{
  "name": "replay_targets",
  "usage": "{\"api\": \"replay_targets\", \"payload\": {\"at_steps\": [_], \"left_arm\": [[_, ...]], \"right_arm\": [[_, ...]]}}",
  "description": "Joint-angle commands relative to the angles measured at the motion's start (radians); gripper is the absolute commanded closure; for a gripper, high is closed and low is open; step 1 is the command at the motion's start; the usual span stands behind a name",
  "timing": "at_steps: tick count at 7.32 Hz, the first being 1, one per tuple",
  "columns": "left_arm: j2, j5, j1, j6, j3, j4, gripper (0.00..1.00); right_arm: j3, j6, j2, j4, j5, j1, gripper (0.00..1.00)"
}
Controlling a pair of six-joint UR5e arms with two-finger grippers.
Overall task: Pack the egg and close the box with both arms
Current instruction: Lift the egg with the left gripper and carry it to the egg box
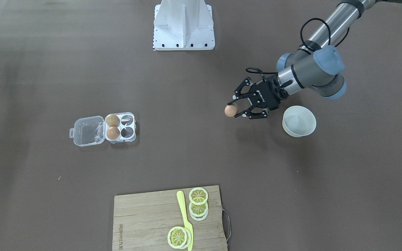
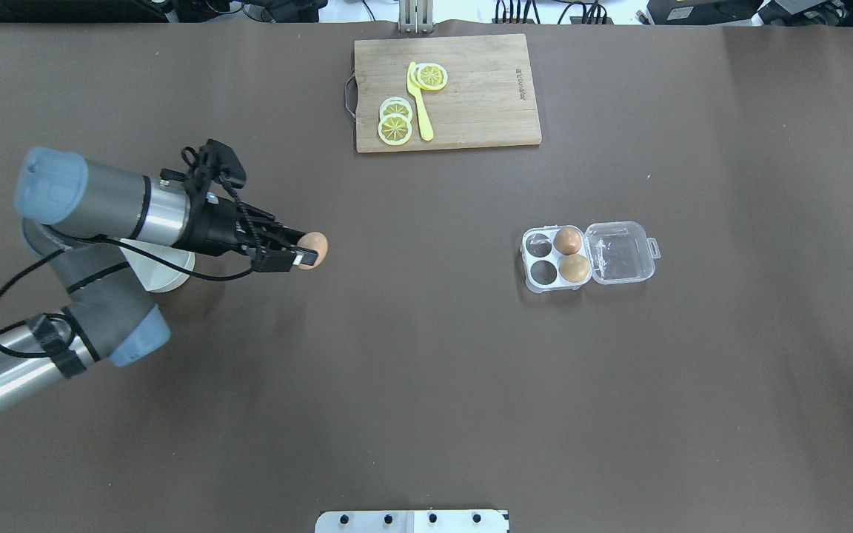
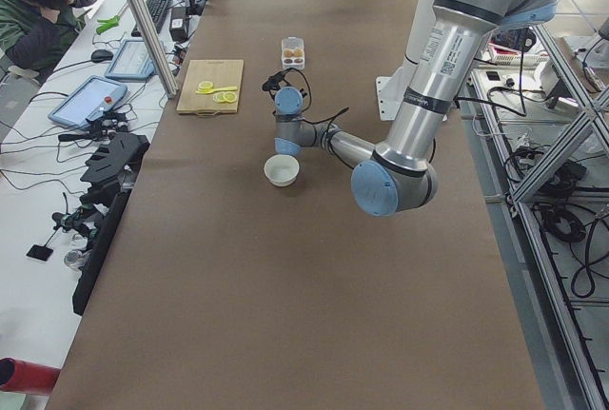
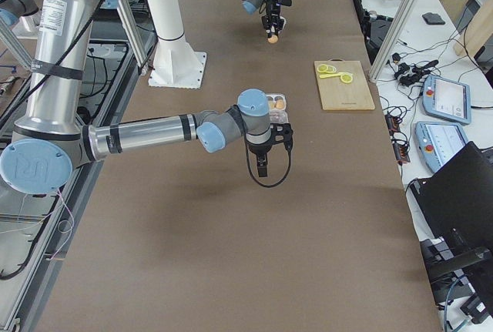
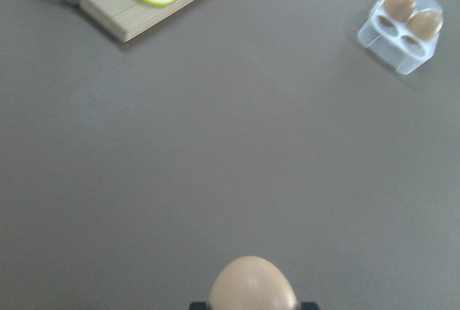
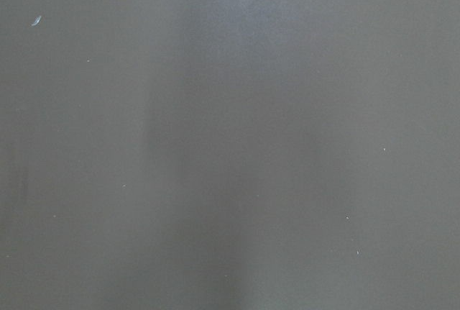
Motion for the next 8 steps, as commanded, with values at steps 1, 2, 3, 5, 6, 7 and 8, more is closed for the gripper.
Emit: {"api": "replay_targets", "payload": {"at_steps": [1, 2, 3, 5, 6, 7, 8], "left_arm": [[-0.127, 0.160, 0.116, -0.028, 0.020, -0.069, 1.00], [-0.152, 0.247, 0.165, -0.017, 0.041, -0.129, 1.00], [-0.193, 0.351, 0.229, -0.002, 0.121, -0.245, 1.00], [-0.284, 0.453, 0.269, 0.102, 0.218, -0.306, 1.00], [-0.293, 0.531, 0.300, 0.151, 0.235, -0.304, 1.00], [-0.368, 0.562, 0.305, 0.186, 0.311, -0.304, 1.00], [-0.405, 0.602, 0.305, 0.222, 0.342, -0.287, 1.00]], "right_arm": [[0.000, 0.001, 0.001, 0.000, 0.000, 0.000, 0.00], [0.000, 0.001, 0.001, 0.000, 0.002, 0.000, 0.00], [0.000, 0.001, 0.001, 0.000, 0.003, 0.000, 0.00], [-0.002, 0.001, 0.002, -0.002, 0.006, 0.000, 0.00], [-0.002, 0.001, 0.002, -0.002, 0.008, 0.000, 0.00], [-0.003, 0.001, 0.004, -0.003, 0.006, 0.000, 0.00], [-0.012, 0.003, 0.026, -0.017, 0.008, 0.000, 0.00]]}}
